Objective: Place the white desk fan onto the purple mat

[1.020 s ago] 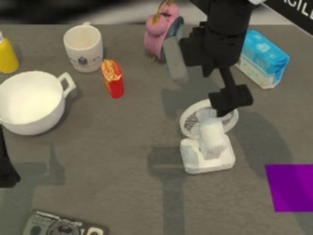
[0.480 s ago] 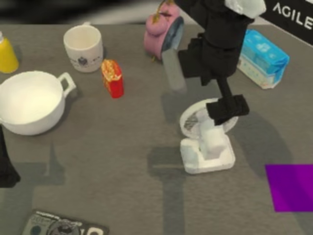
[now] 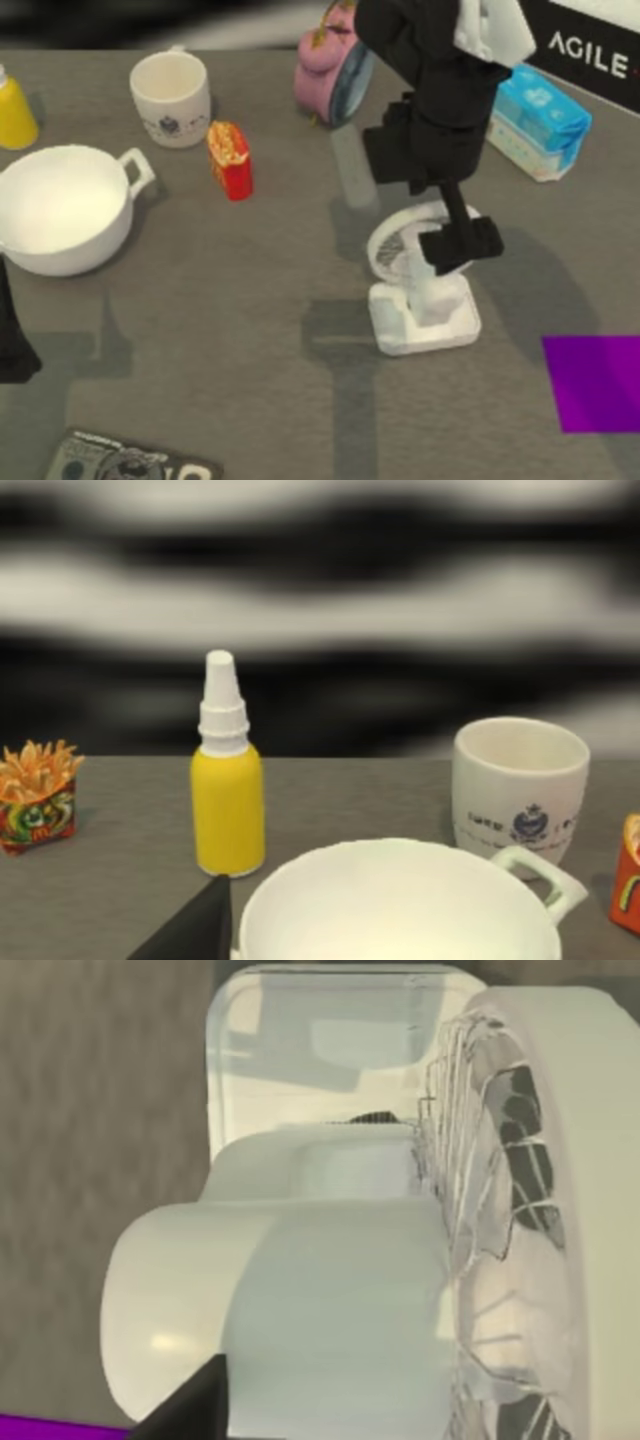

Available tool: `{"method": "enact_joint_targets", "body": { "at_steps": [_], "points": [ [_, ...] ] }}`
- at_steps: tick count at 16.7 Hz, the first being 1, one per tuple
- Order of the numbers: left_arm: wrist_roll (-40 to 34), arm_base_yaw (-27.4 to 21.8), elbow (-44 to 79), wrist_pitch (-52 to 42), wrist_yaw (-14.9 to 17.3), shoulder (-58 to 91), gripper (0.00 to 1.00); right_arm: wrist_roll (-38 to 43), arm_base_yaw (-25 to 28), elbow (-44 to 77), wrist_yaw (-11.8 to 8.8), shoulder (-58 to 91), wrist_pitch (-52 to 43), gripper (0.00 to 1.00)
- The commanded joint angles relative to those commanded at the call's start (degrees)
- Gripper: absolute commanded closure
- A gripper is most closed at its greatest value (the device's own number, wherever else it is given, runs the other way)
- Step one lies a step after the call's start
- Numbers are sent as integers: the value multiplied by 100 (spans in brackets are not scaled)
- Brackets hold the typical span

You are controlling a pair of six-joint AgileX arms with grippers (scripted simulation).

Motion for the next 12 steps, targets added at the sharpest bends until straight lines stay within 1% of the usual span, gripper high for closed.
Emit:
{"method": "enact_joint_targets", "body": {
  "at_steps": [12],
  "points": [
    [0,0,0,0,0,0,0,0,0,0,0,0,0,90]
  ]
}}
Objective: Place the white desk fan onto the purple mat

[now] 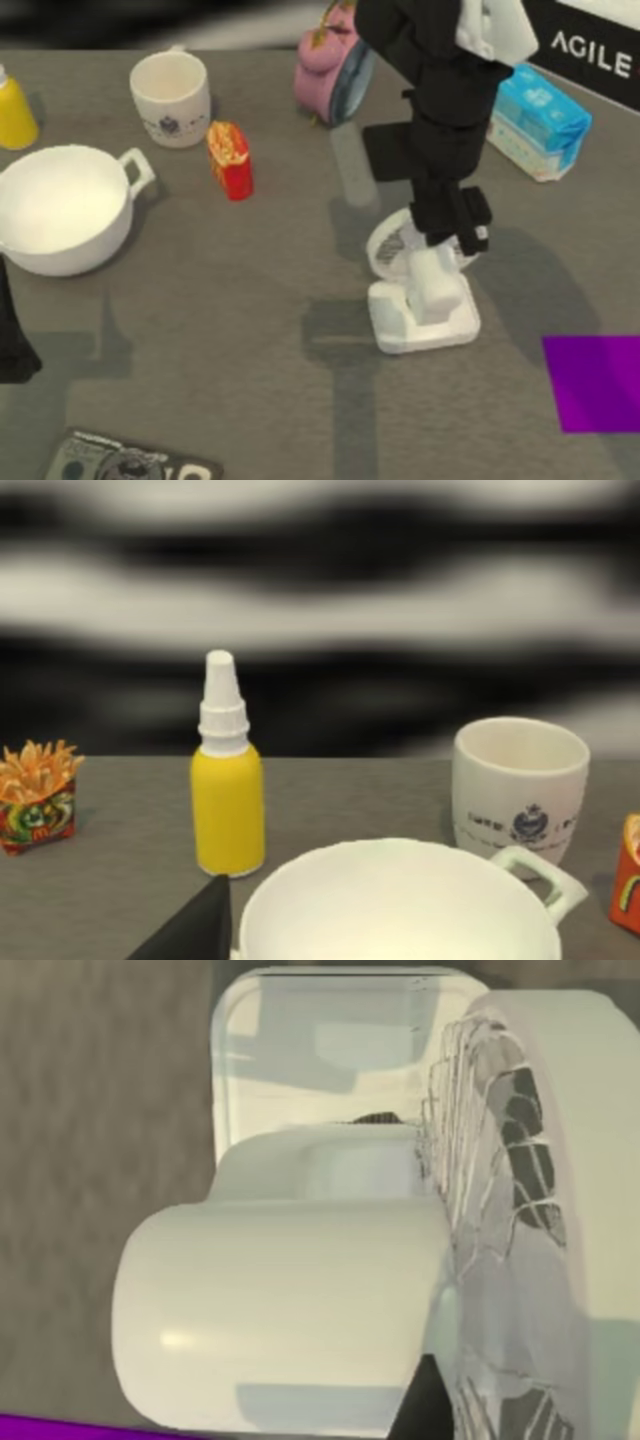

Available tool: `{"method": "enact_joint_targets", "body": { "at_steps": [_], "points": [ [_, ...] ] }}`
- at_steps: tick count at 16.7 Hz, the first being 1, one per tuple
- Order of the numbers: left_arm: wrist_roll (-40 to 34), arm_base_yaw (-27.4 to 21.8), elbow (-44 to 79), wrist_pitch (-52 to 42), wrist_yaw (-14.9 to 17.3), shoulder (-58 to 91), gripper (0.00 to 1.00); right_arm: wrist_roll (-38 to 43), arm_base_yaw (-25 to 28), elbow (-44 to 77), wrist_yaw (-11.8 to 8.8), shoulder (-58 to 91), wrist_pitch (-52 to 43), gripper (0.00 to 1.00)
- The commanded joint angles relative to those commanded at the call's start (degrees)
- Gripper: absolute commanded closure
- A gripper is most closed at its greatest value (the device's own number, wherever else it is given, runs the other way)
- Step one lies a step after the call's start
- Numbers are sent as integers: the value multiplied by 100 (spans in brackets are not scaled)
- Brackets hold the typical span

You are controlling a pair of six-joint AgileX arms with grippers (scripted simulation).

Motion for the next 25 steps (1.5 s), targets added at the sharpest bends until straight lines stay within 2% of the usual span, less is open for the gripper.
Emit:
{"method": "enact_joint_targets", "body": {
  "at_steps": [1,2,11,19,25],
  "points": [
    [0,0,0,0,0,0,0,0,0,0,0,0,0,98],
    [0,0,0,0,0,0,0,0,0,0,0,0,0,100],
    [0,0,0,0,0,0,0,-4,-10,21,2,-38,-19,100],
    [0,0,0,0,0,0,0,-8,32,1356,3,105,-1206,100],
    [0,0,0,0,0,0,0,55,-14,1340,-3,83,-1225,100]
  ]
}}
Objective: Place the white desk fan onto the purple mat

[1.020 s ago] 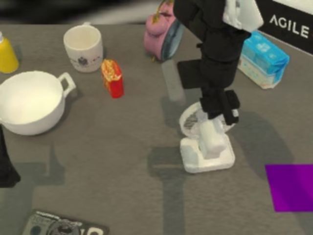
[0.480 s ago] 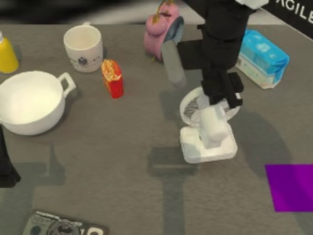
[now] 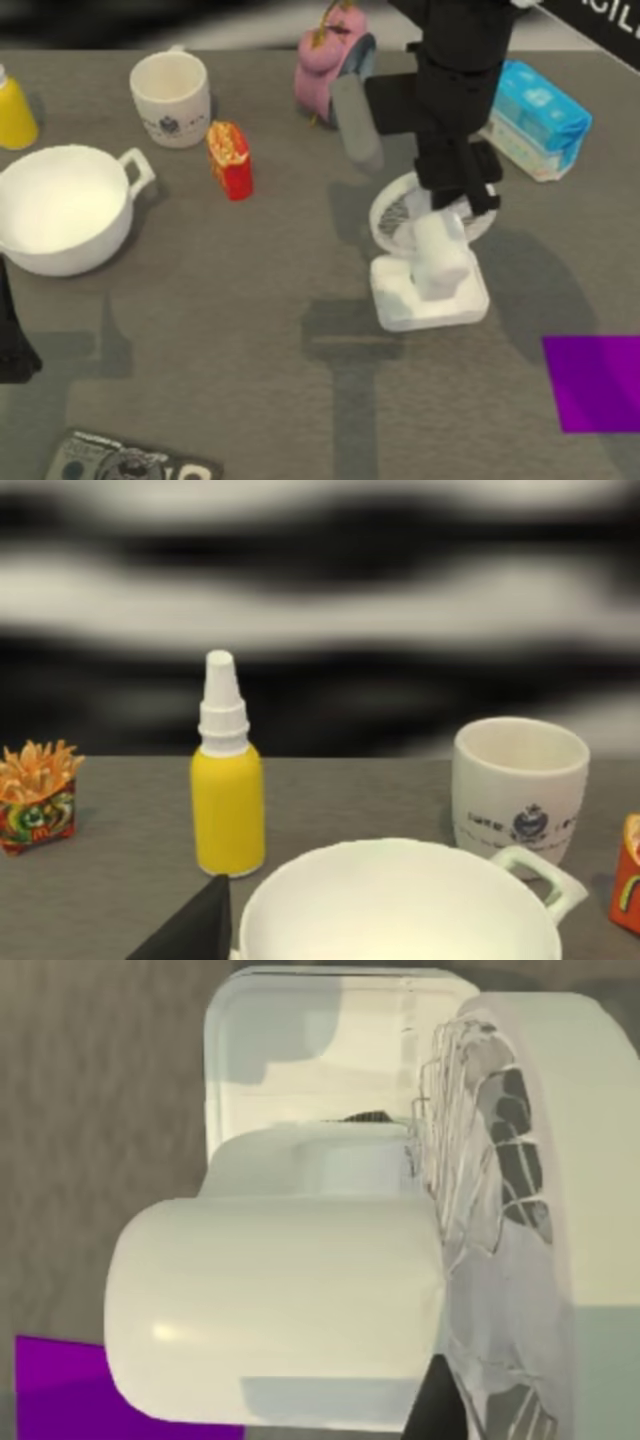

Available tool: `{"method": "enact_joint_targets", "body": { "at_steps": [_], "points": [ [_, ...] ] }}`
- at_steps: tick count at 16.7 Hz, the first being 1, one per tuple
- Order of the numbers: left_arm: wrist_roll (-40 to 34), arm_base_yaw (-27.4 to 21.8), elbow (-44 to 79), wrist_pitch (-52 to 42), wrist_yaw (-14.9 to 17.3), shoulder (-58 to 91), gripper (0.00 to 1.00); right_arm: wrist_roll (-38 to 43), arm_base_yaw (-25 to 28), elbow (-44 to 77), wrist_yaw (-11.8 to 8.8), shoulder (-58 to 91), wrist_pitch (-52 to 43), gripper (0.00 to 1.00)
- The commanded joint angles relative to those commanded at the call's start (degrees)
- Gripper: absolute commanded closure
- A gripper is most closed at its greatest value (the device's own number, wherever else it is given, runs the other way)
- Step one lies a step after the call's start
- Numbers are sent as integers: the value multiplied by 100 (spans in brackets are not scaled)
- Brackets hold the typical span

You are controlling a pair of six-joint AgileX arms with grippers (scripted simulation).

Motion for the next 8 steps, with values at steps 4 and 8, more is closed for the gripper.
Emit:
{"method": "enact_joint_targets", "body": {
  "at_steps": [4,8],
  "points": [
    [0,0,0,0,0,0,0,802,-244,-408,-75,-87,-68,100],
    [0,0,0,0,0,0,0,2584,-712,-1151,-191,-400,-92,100]
  ]
}}
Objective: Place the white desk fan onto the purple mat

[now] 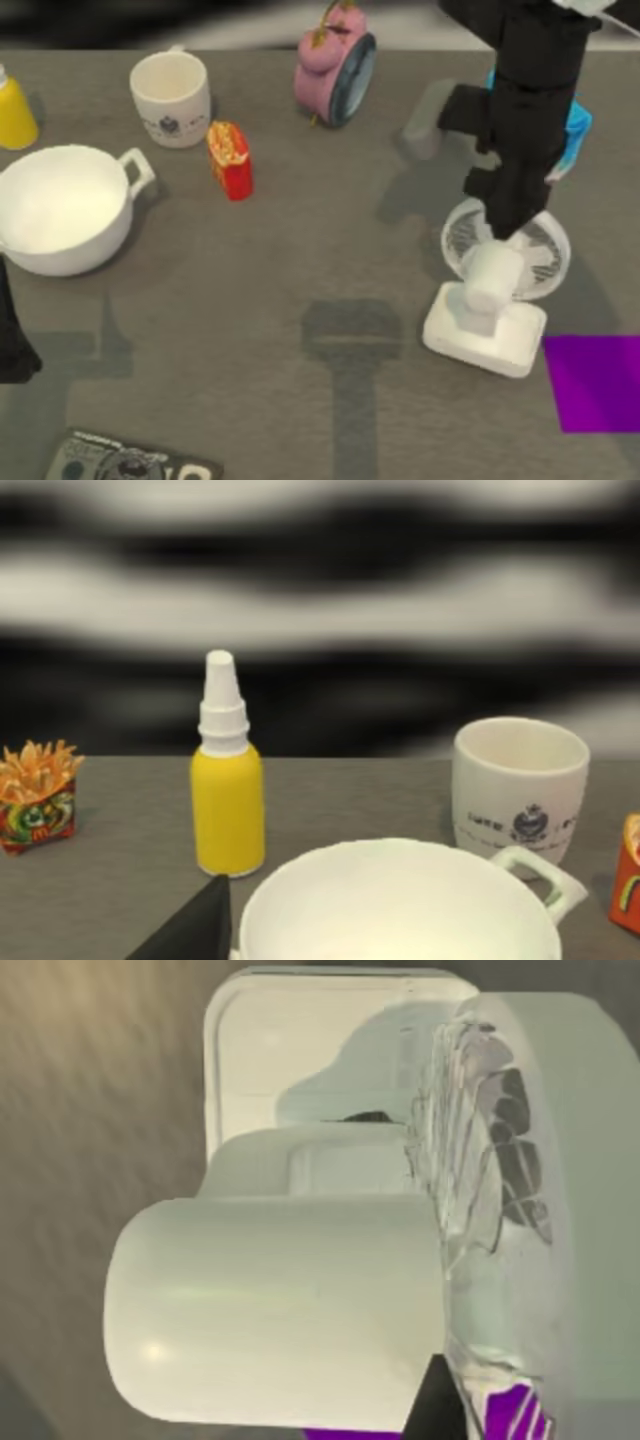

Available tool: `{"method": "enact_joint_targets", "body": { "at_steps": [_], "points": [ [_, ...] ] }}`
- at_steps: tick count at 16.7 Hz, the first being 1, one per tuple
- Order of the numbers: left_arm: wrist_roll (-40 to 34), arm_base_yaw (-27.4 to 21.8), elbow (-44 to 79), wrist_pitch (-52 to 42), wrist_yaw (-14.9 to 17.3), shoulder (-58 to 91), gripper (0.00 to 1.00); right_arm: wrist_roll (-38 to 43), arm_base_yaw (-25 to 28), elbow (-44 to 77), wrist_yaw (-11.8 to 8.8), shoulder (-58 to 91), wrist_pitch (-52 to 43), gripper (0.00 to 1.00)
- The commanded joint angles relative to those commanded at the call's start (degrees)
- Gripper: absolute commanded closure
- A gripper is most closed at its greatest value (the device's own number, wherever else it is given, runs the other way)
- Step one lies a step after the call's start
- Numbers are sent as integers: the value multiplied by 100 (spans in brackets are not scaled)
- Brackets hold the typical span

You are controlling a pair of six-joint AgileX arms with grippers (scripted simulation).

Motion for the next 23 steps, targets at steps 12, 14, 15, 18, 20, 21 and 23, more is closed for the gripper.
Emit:
{"method": "enact_joint_targets", "body": {
  "at_steps": [12,14,15,18,20,21,23],
  "points": [
    [0,0,0,0,0,0,0,8879,-1214,-2576,-164,-2162,495,100],
    [0,0,0,0,0,0,0,10189,-1268,-2935,-125,-2537,579,100],
    [0,0,0,0,0,0,0,10783,-1280,-3101,-99,-2716,617,100],
    [0,0,0,0,0,0,0,12301,-1266,-3530,-5,-3199,720,100],
    [0,0,0,0,0,0,0,13100,-1235,-3756,59,-3476,789,100],
    [0,0,0,0,0,0,0,13432,-1218,-3850,88,-3599,823,100],
    [0,0,0,0,0,0,0,13932,-1187,-3990,135,-3795,882,100]
  ]
}}
